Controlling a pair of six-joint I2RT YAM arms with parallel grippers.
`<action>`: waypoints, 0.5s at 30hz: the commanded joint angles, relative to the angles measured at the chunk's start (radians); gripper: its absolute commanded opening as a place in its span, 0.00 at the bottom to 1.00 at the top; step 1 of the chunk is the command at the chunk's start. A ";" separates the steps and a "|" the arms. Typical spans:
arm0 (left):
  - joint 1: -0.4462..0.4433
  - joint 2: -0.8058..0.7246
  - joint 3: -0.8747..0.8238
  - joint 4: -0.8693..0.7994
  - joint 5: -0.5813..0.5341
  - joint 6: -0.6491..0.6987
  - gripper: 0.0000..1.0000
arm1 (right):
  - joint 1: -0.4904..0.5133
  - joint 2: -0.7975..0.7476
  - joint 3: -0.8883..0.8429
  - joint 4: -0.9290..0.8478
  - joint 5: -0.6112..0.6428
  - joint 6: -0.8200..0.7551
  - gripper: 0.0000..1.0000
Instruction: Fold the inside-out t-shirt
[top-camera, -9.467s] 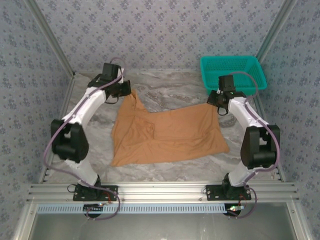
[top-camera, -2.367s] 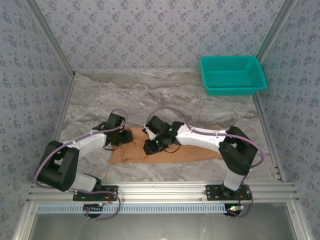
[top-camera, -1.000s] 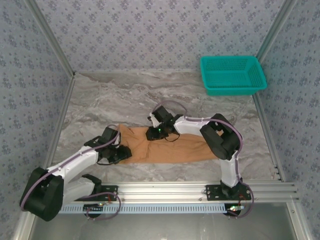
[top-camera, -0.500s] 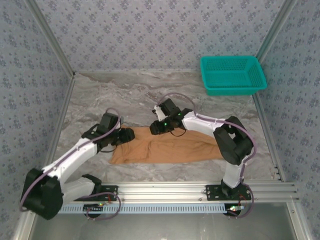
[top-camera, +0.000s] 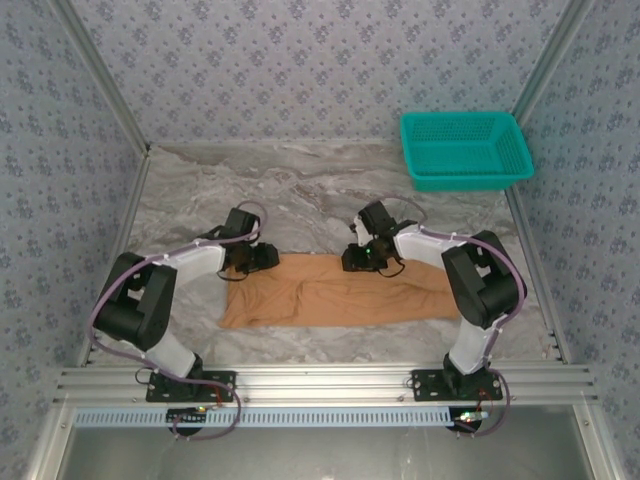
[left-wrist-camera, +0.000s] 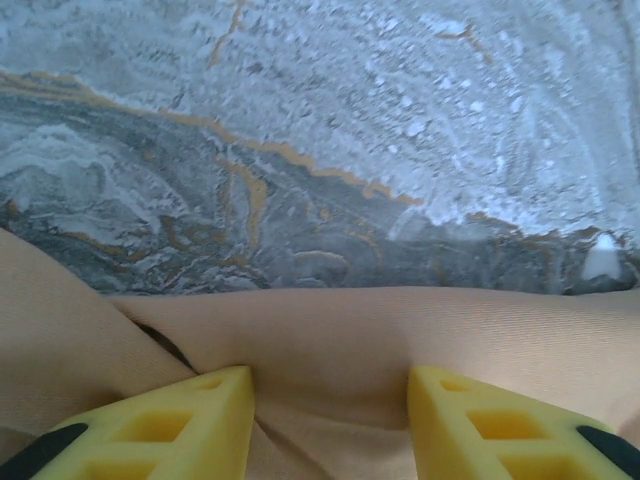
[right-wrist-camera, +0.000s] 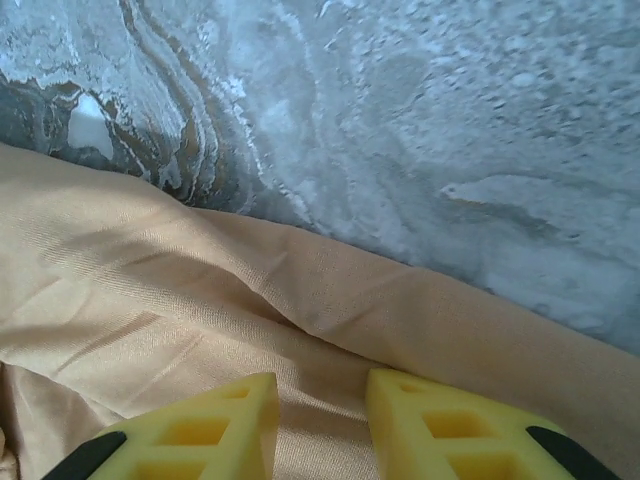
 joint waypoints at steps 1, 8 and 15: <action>0.019 0.023 -0.044 -0.006 -0.032 0.049 0.44 | -0.035 0.001 -0.046 -0.049 0.026 -0.006 0.33; 0.022 0.023 -0.048 -0.012 -0.024 0.070 0.44 | -0.112 -0.101 -0.045 -0.107 -0.016 -0.056 0.36; 0.021 0.027 -0.029 -0.016 -0.014 0.074 0.44 | -0.210 -0.217 -0.098 -0.137 -0.011 -0.058 0.38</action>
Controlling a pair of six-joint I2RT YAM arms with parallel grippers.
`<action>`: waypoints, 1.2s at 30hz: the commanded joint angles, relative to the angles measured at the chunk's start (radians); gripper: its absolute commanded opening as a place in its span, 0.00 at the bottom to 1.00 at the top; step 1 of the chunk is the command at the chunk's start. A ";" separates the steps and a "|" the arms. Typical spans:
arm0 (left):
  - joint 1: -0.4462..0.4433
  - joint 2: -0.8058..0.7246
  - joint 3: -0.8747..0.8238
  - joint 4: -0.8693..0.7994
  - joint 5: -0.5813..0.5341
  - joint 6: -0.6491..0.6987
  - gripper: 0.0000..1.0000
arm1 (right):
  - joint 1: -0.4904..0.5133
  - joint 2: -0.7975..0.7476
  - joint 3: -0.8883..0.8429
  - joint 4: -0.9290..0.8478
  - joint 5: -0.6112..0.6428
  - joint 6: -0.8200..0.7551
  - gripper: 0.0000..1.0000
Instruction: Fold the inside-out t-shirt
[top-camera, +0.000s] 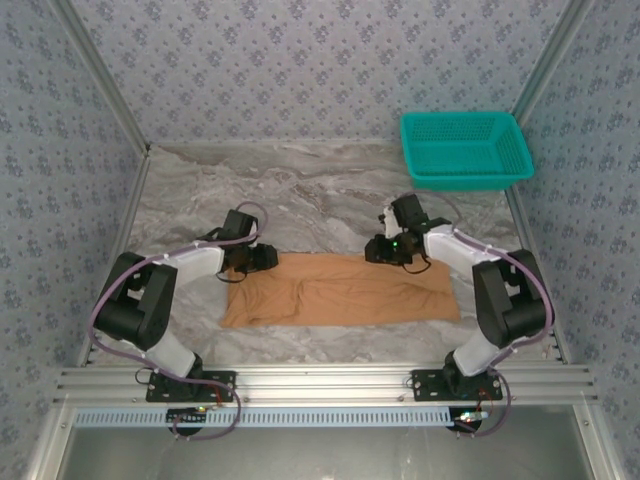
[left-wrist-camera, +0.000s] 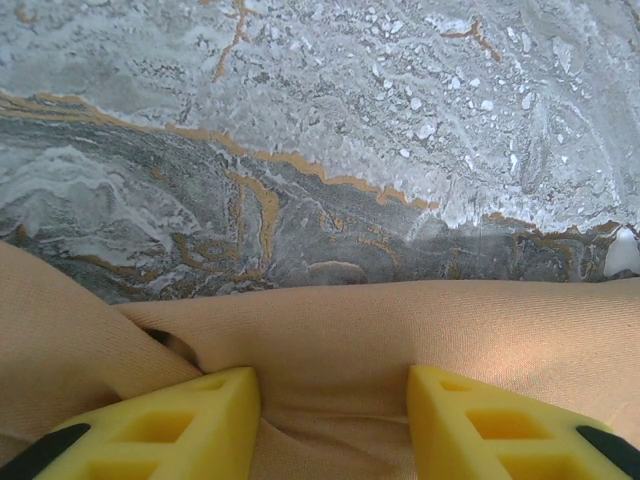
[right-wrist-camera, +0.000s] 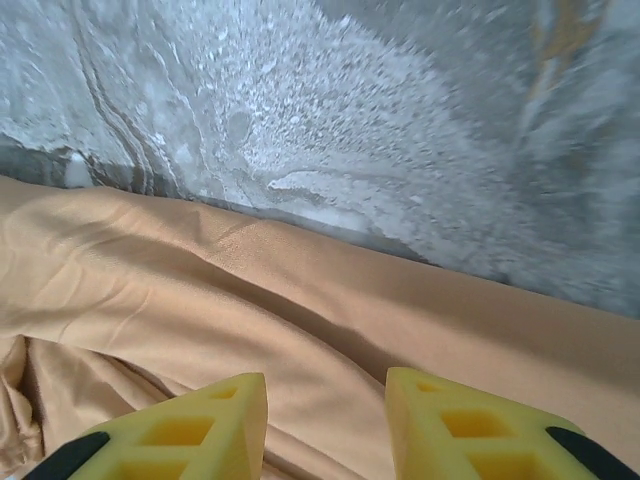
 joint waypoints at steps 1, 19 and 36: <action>0.010 0.027 -0.008 -0.058 -0.022 0.024 0.44 | -0.062 -0.032 -0.034 -0.069 0.029 -0.020 0.37; 0.012 0.022 -0.011 -0.074 -0.046 0.052 0.44 | -0.316 0.123 -0.018 -0.013 0.168 0.044 0.29; 0.013 0.064 0.163 -0.086 -0.021 0.030 0.48 | -0.256 -0.003 0.053 -0.081 0.132 -0.045 0.35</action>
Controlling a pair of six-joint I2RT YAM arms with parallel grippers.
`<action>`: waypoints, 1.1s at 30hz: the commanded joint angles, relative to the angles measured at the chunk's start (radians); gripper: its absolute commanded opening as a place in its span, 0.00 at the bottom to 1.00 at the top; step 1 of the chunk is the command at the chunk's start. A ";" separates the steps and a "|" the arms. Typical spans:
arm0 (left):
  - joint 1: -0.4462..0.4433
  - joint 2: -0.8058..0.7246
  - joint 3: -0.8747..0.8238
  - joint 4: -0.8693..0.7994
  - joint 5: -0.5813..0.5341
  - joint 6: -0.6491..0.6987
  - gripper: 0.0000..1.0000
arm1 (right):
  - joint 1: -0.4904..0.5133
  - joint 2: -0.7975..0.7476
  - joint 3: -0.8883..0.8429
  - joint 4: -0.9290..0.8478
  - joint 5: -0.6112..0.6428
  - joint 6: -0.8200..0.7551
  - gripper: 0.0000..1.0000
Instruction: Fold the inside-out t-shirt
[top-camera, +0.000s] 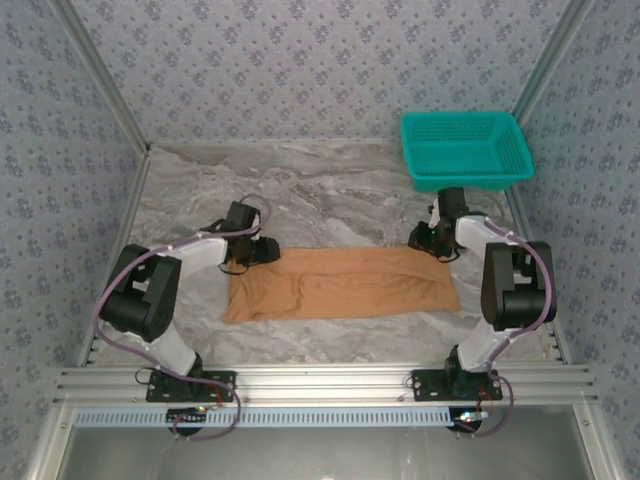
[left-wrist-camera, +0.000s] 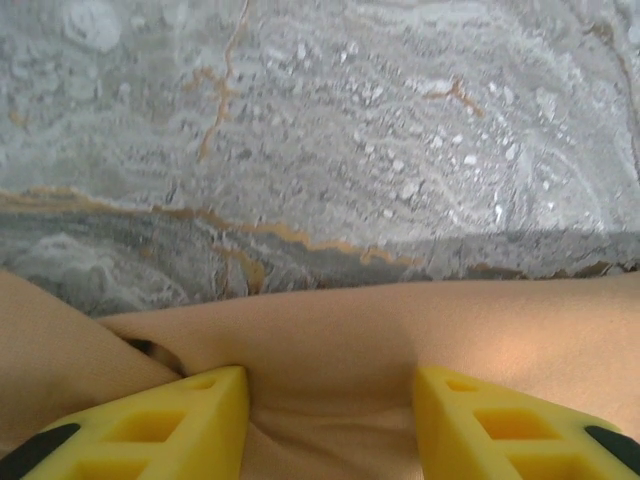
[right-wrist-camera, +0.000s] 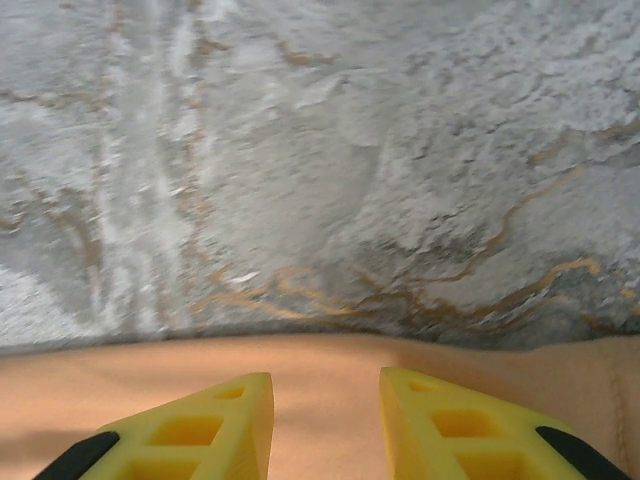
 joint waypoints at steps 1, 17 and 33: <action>0.007 0.001 0.064 -0.039 -0.014 -0.001 0.49 | 0.048 -0.087 0.002 -0.070 0.025 -0.028 0.36; 0.001 -0.261 -0.093 -0.137 -0.042 -0.053 0.55 | 0.108 0.001 -0.058 -0.094 0.076 0.048 0.32; 0.196 -0.387 -0.235 -0.208 -0.066 -0.059 0.72 | 0.156 0.035 0.101 -0.086 0.171 -0.042 0.36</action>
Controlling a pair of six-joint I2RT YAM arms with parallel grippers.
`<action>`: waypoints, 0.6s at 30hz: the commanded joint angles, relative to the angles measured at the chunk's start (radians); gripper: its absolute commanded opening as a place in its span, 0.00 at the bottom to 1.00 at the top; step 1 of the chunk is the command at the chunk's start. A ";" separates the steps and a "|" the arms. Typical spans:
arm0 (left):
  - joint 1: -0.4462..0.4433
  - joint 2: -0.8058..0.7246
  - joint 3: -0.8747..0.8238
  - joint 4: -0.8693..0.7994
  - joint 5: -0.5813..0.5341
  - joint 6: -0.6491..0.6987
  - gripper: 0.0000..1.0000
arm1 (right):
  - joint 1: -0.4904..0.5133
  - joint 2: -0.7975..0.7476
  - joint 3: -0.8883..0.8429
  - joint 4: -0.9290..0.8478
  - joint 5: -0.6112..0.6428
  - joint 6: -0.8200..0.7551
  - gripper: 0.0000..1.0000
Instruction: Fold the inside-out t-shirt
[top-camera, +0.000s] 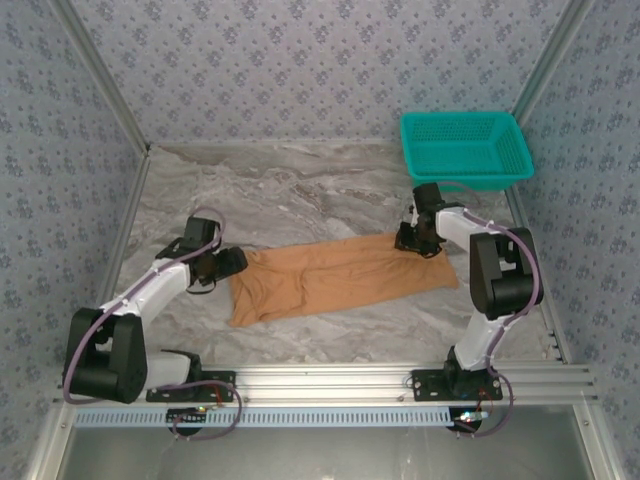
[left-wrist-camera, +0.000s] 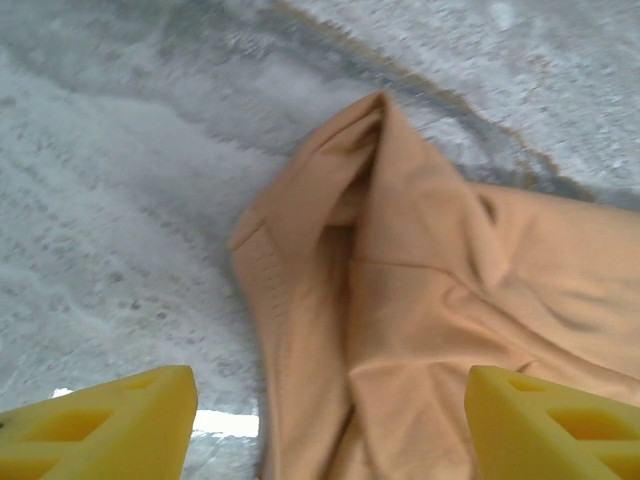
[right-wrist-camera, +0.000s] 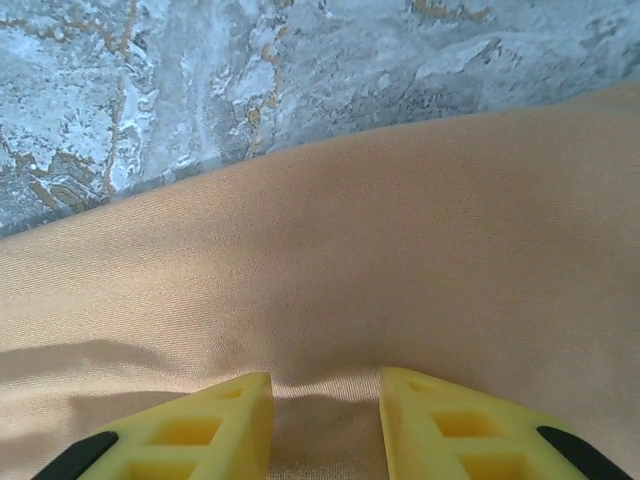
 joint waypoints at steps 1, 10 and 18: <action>0.012 0.001 -0.013 -0.005 0.031 0.009 0.72 | 0.045 -0.094 -0.009 -0.012 0.066 -0.055 0.37; 0.026 0.188 0.126 0.057 -0.056 0.047 0.62 | 0.349 -0.201 -0.092 0.182 -0.158 0.014 0.37; 0.027 0.334 0.192 0.086 -0.077 0.066 0.58 | 0.621 -0.066 0.003 0.279 -0.213 0.052 0.37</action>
